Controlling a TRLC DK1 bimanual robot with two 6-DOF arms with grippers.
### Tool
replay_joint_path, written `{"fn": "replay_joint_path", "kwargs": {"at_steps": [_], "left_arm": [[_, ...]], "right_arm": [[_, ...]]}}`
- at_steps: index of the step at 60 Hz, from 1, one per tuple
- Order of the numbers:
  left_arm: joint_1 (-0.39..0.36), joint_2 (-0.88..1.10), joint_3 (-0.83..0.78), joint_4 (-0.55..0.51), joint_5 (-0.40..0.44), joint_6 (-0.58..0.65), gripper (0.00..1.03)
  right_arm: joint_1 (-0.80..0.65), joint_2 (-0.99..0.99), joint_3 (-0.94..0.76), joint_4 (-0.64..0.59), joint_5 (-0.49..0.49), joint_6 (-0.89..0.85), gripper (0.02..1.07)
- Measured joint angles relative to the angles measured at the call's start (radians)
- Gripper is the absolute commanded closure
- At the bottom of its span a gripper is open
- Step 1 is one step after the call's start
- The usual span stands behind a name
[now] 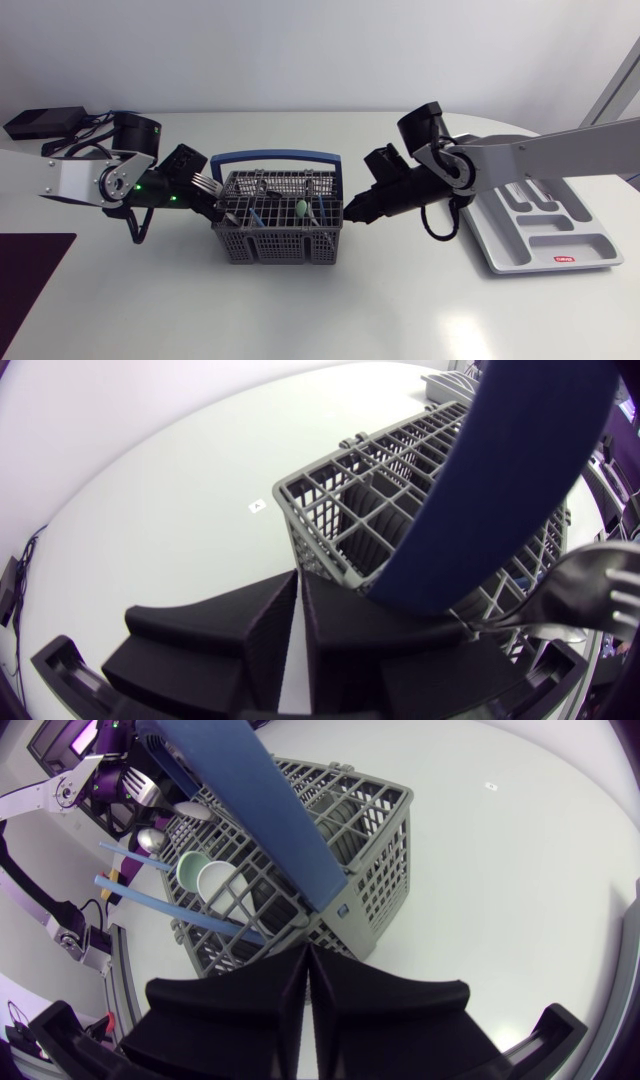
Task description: Unload the cutlery basket into the drawer organizer.
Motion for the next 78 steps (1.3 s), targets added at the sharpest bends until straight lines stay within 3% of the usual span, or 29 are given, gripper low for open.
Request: {"fn": "replay_joint_path", "kwargs": {"at_steps": [26, 53, 78], "left_arm": [[-0.016, 0.02, 0.027, -0.002, 0.006, -0.022, 0.8], [0.176, -0.206, -0.008, -0.073, 0.098, -0.014, 0.74], [0.146, -0.285, -0.071, -0.119, 0.108, 0.005, 0.74]], "right_arm": [[-0.038, 0.001, 0.001, 0.02, 0.036, 0.0, 0.97], [-0.07, -0.154, -0.096, 0.056, 0.154, 0.0, 0.96], [0.043, -0.147, -0.109, 0.065, 0.204, 0.003, 0.97]]}}
